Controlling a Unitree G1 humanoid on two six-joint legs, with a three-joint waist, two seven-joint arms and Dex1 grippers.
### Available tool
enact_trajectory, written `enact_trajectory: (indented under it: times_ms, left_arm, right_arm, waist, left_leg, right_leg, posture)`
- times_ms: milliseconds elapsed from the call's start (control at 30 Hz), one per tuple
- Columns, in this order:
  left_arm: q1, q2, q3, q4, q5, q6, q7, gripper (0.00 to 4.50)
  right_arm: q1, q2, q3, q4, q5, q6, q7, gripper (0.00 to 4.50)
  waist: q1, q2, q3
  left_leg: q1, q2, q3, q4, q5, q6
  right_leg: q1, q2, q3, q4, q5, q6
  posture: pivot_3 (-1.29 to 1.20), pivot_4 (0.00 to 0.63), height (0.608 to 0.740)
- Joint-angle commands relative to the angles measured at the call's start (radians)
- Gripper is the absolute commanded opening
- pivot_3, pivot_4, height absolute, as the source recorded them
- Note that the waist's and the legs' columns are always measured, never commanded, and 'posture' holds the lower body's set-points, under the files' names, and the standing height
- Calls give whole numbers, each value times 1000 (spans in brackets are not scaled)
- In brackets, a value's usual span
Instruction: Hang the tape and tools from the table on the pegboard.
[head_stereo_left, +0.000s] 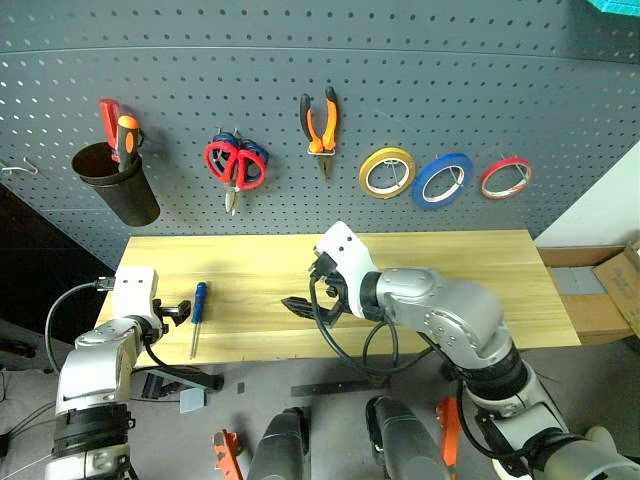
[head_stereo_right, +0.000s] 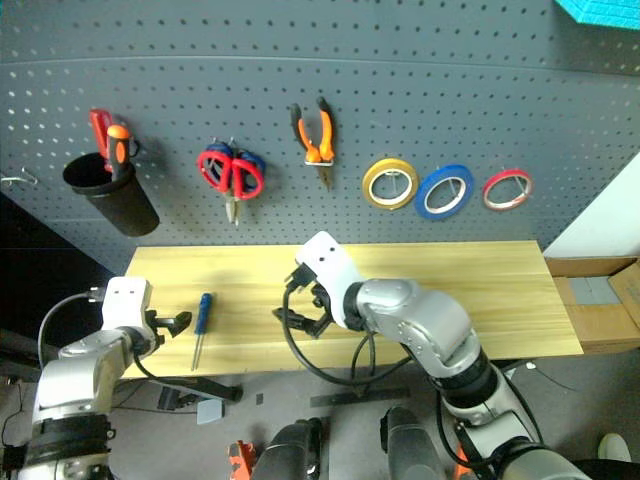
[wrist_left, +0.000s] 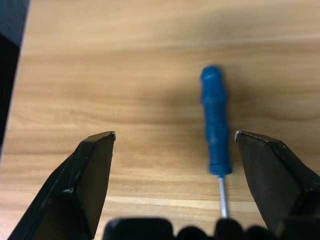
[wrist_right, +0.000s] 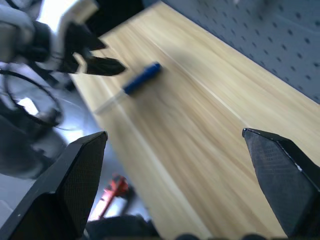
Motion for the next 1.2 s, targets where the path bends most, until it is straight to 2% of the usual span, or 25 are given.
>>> enact_trajectory:
  times_ms: [33, 233, 367, 467, 767, 800, 967, 1100, 1200]
  left_arm:
    - [-68, 5, -32, 112, 3, -40, -21, 4146]
    - [-168, 9, -52, 298, 12, -120, -11, 4146]
    - [-183, 17, -49, 354, 11, -147, -4, 4146]
    - [-181, 25, -52, 382, 18, -175, 7, 3635]
    - [-171, 3, -43, 386, 3, -252, 14, 631]
    - [-159, 2, -38, 349, -3, -265, 13, 501]
    - [-70, -16, 4, 119, -39, -278, 38, 503]
    - [112, -85, 75, -248, -55, -358, 105, 503]
    - [188, -124, 90, -399, -50, -393, 139, 503]
  right_arm:
    - [-48, 19, 9, 5, -34, -45, 5, 4500]
    - [-86, 25, 12, 19, -51, -60, 34, 4500]
    - [-89, 25, 20, 15, -59, -60, 53, 4500]
    - [-99, 10, 38, 11, -72, -69, 69, 4500]
    - [-129, -55, 95, -1, -130, -109, 120, 4500]
    - [-131, -58, 96, -3, -133, -111, 126, 4500]
    - [-135, -64, 88, -29, -135, -118, 154, 4500]
    - [-134, -80, 20, -98, -85, -129, 212, 4500]
    - [-137, -99, -13, -124, -54, -140, 253, 4500]
  waist:
    - [0, 0, 0]
    - [-2, 0, 0]
    - [-4, 0, 0]
    - [-4, 0, 0]
    - [-5, 0, 0]
    - [-5, 0, 0]
    - [-5, 0, 0]
    - [-4, 0, 0]
    - [1, -1, -1]
  left_leg:
    - [0, 0, 0, 0, 0, 0]
    - [-1, 0, 0, -1, 0, 0]
    - [-1, 0, 1, -2, 0, -1]
    - [-1, 1, 1, -3, -1, -1]
    - [-1, 1, 1, -3, -1, -1]
    - [-1, 1, 1, -3, -1, -1]
    - [-6, 1, 1, -3, -1, -1]
    - [-10, 1, 2, -3, -1, -2]
    - [-10, 0, 2, -4, -1, -2]
  right_leg:
    - [0, 0, 0, 0, 1, -2]
    - [-2, -2, 0, 0, 1, -2]
    - [-3, -3, 1, 0, 1, -2]
    - [-4, -4, 1, 1, 1, -2]
    - [-4, -4, 1, 0, 1, -2]
    - [-4, -4, 1, 0, 1, -2]
    - [-10, -6, 2, 1, 2, -2]
    - [-14, -8, 3, 1, 2, -3]
    - [-14, -9, 3, -1, 2, -3]
  posture:
    - [-122, 274, 740]
    - [-134, 277, 740]
    - [-135, 277, 740]
    - [-138, 275, 740]
    - [-146, 259, 740]
    - [-147, 257, 740]
    - [-141, 242, 740]
    - [-117, 229, 740]
    - [-93, 218, 740]
